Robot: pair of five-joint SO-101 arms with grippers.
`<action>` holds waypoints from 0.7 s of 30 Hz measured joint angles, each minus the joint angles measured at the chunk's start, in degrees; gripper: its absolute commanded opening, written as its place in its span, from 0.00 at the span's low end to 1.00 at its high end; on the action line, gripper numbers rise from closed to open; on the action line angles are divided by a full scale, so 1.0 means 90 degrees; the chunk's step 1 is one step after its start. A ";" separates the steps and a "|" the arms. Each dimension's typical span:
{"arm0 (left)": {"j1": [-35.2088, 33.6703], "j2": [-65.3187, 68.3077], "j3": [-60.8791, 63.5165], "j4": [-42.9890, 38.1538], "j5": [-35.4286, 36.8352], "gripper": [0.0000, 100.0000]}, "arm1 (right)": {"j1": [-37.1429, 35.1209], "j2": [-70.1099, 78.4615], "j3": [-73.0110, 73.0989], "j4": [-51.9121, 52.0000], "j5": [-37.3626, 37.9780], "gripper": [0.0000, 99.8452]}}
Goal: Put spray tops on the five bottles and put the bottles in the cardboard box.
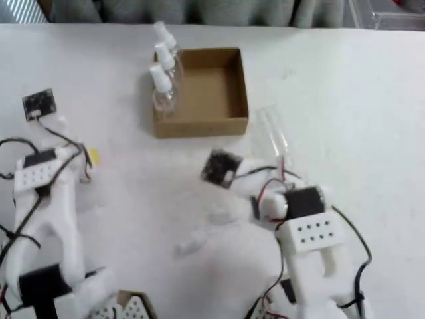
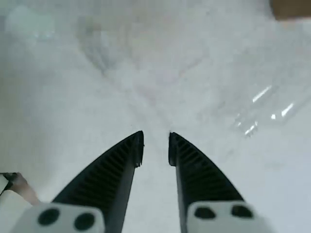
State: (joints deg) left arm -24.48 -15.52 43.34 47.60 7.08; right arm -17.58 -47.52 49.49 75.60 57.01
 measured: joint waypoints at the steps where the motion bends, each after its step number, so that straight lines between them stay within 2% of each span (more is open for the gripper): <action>1: -0.0068 0.0205 -0.0127 0.0000 0.0000 0.02 | -0.0147 0.0000 0.0000 0.0078 0.0176 0.19; 7: -0.0430 0.1182 -0.0830 0.0000 0.0000 0.02 | -0.0518 0.0000 0.0000 0.0274 0.1348 0.20; 14: -0.0430 0.1231 -0.0899 0.0000 0.0000 0.02 | -0.0694 0.0938 0.0000 0.0283 0.2276 0.21; 21: -0.0430 0.1289 -0.0899 0.0000 0.0000 0.02 | -0.1104 0.1866 -0.0010 -0.0352 0.2491 0.21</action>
State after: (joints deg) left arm -28.35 -3.91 35.25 47.60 7.08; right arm -27.52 -30.73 49.41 72.44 79.43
